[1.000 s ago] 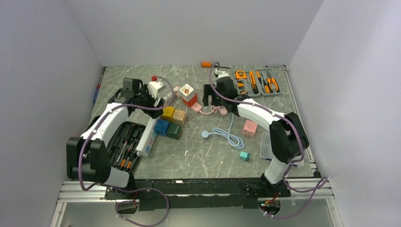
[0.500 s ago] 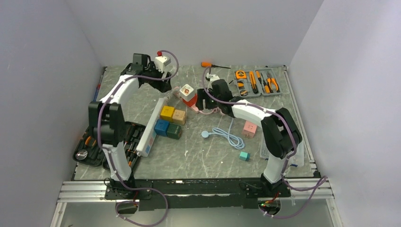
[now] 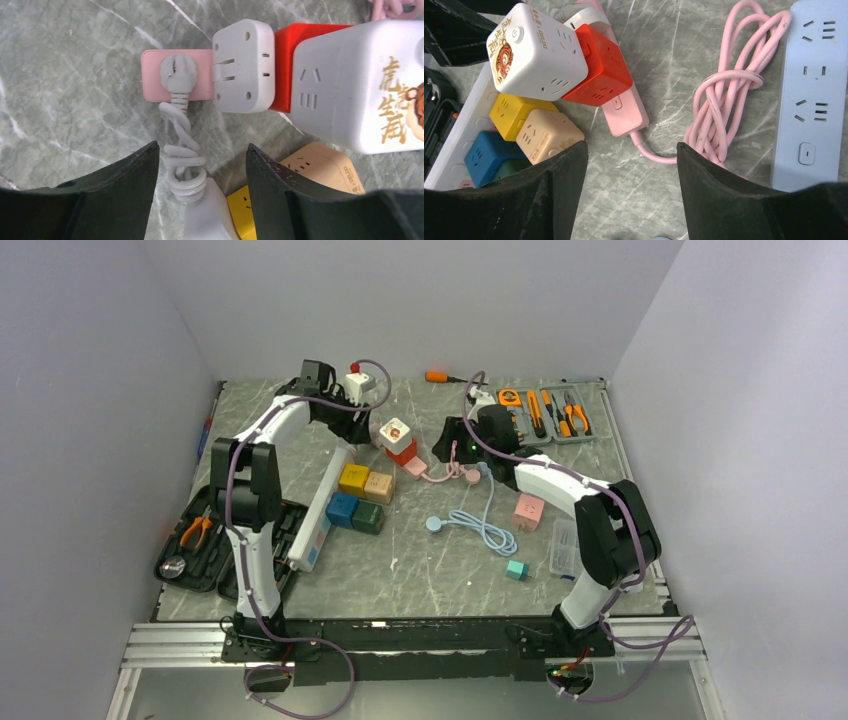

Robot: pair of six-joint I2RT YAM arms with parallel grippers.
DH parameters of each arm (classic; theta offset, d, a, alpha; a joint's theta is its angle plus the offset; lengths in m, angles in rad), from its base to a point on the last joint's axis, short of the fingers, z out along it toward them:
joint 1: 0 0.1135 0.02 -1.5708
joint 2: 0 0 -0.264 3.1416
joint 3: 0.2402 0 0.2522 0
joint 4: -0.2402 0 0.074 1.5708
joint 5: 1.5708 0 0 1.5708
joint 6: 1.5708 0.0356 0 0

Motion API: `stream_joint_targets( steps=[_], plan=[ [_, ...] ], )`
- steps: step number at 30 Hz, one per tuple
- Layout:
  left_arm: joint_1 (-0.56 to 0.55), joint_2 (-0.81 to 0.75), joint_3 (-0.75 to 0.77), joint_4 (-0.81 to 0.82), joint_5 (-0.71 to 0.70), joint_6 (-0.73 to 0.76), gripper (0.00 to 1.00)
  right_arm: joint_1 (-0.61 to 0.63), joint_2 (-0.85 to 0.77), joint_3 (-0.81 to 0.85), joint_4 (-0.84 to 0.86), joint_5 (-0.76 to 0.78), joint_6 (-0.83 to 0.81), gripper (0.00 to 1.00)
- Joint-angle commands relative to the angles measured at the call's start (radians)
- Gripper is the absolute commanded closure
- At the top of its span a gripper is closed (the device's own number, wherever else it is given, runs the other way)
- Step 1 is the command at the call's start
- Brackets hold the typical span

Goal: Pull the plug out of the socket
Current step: Remove the plug from the socket.

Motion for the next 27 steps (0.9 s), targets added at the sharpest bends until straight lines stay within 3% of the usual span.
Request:
stream_joint_targets(
  steps=[1, 8, 13, 19, 27],
  plan=[
    [-0.012, 0.027, 0.018, -0.028, 0.054, 0.036, 0.33, -0.005, -0.030, 0.007, 0.056, -0.043, 0.036, 0.33],
    [-0.013, 0.084, 0.103, -0.043, 0.008, 0.019, 0.30, -0.007, -0.035, 0.015, 0.057, -0.074, 0.047, 0.35],
    [-0.027, 0.152, 0.203, -0.144, 0.001, 0.040, 0.32, -0.008, -0.042, 0.015, 0.053, -0.084, 0.051, 0.37],
    [-0.039, 0.207, 0.287, -0.225, 0.012, 0.064, 0.53, -0.016, -0.049, 0.025, 0.041, -0.100, 0.056, 0.41],
    [-0.050, 0.232, 0.320, -0.276, 0.018, 0.092, 0.67, -0.025, -0.059, 0.036, 0.026, -0.132, 0.066, 0.44]
  ],
)
